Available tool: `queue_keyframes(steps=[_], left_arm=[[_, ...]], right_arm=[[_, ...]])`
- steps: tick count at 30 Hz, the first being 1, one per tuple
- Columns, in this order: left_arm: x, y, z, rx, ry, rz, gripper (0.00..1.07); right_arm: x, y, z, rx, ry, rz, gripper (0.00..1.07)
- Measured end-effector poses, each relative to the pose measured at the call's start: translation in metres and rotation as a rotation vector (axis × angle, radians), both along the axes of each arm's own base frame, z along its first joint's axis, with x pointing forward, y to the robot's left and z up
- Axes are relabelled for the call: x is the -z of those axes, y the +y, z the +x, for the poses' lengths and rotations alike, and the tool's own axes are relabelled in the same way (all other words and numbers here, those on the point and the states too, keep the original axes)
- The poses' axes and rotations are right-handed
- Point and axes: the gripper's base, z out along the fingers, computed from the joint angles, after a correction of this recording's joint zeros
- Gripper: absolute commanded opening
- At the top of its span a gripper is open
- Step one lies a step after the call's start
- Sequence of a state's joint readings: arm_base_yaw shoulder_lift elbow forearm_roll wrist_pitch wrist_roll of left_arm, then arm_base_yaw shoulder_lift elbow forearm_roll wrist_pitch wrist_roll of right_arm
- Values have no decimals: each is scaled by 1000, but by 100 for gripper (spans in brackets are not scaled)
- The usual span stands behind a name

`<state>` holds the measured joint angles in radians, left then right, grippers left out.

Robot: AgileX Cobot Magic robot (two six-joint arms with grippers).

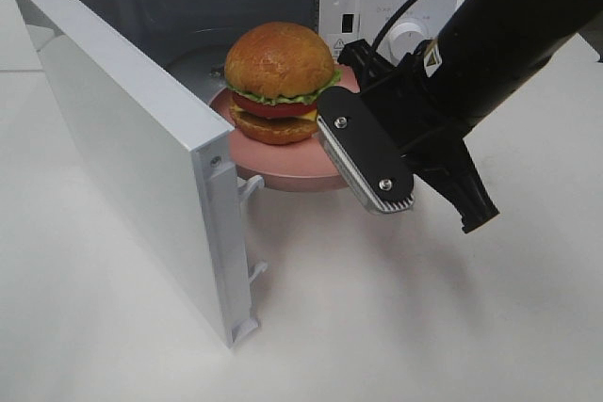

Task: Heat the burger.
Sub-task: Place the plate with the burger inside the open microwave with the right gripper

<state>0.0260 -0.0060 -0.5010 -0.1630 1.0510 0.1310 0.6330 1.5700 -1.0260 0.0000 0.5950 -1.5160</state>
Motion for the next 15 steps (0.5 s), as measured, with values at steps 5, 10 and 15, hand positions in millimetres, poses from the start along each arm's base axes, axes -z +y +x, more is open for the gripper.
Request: queue_keyframes(steps=[5, 10, 15], left_arm=[[0, 0, 0, 0, 0, 0, 100], [0, 0, 0, 0, 0, 0, 100], [0, 0, 0, 0, 0, 0, 100]], right_arm=[[0, 9, 9, -2, -4, 6, 0], [-1, 20, 16, 5, -7, 19, 0], [1, 28, 24, 0, -7, 19, 0]])
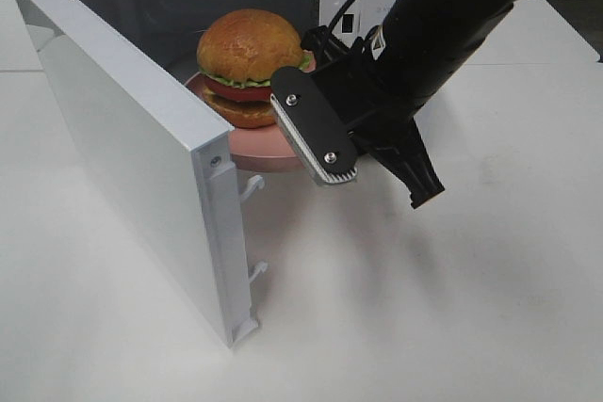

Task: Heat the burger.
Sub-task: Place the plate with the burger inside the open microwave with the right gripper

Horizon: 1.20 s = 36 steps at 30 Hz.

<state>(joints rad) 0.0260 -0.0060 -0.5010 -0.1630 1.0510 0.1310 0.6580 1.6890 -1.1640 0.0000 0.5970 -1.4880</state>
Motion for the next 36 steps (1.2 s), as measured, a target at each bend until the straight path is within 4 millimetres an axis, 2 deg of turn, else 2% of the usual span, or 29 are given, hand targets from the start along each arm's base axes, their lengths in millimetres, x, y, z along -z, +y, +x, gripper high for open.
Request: queue_keyframes(steps=[9, 36], left_arm=[[0, 0, 0, 0, 0, 0, 100], [0, 0, 0, 0, 0, 0, 100]], right_arm=[[4, 11, 14, 0, 21, -15, 0], [24, 59, 75, 124, -20, 29, 0]])
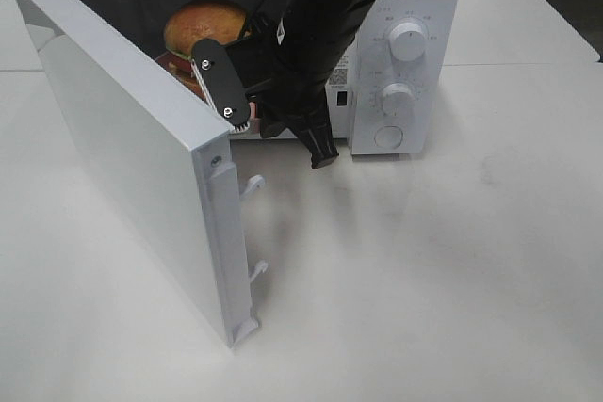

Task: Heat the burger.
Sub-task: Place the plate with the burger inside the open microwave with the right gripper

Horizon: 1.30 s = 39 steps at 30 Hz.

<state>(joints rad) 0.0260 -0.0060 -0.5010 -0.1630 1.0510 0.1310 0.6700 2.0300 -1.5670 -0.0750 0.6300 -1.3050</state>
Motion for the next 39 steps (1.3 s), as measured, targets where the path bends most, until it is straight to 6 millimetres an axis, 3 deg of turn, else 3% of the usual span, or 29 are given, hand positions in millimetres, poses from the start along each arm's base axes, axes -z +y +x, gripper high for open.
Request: queue_keyframes(steps=[19, 39], left_arm=[[0, 0, 0, 0, 0, 0, 100], [0, 0, 0, 0, 0, 0, 100]], right_arm=[[15, 24, 44, 143, -11, 40, 0], [47, 45, 76, 225, -52, 71, 1]])
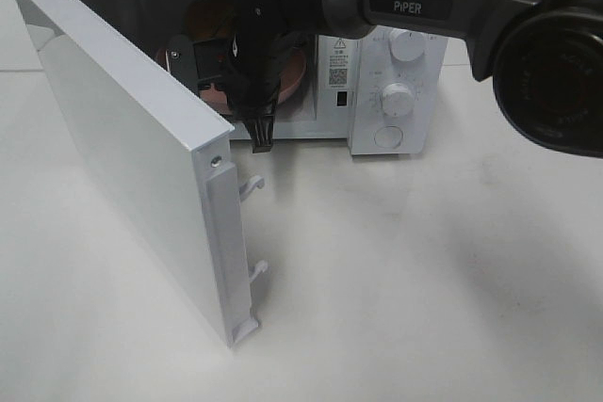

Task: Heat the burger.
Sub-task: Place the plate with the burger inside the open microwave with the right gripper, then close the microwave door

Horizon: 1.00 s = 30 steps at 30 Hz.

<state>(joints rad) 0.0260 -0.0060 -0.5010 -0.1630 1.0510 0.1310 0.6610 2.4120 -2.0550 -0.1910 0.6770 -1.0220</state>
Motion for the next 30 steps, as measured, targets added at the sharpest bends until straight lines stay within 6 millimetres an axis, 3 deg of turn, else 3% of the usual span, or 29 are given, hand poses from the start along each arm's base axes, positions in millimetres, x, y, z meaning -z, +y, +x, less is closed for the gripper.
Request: queue_keyframes(steps=[6, 7, 8, 9, 11, 12, 15, 30], left_arm=[[0, 0, 0, 0, 0, 0, 100], [0, 0, 0, 0, 0, 0, 100], [0, 0, 0, 0, 0, 0, 100], [0, 0, 0, 0, 0, 0, 100], [0, 0, 0, 0, 0, 0, 100], [0, 0, 0, 0, 0, 0, 100], [0, 0, 0, 0, 0, 0, 100], [0, 0, 0, 0, 0, 0, 100]], right_arm=[[0, 2, 3, -4, -22, 12, 13], [-2, 3, 4, -1, -35, 26, 20], [-2, 3, 4, -1, -35, 26, 20], [-3, 4, 5, 12, -46, 48, 30], [-4, 4, 6, 14, -51, 50, 34], [-4, 4, 6, 18, -52, 51, 43], [-4, 4, 6, 26, -49, 55, 52], [-8, -3, -7, 29, -25, 72, 70]])
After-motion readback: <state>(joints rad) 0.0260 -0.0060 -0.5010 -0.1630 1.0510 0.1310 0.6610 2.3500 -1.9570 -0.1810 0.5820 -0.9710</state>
